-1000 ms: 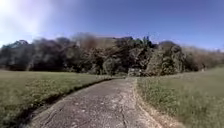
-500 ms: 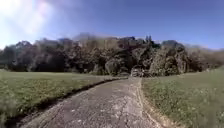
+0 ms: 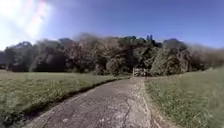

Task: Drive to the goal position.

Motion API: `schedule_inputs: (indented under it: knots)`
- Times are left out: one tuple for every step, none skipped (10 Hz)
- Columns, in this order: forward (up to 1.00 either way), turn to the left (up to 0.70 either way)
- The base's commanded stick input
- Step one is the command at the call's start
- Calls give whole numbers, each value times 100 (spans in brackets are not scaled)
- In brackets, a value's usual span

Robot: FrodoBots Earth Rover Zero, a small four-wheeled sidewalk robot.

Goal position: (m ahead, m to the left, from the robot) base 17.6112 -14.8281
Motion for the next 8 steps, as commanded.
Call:
schedule_inputs:
  knots:
    - [50, 0]
    - [50, -12]
    - [50, 0]
    - [50, 0]
    - [50, 0]
    - [50, 0]
    - [50, 0]
    - [50, 0]
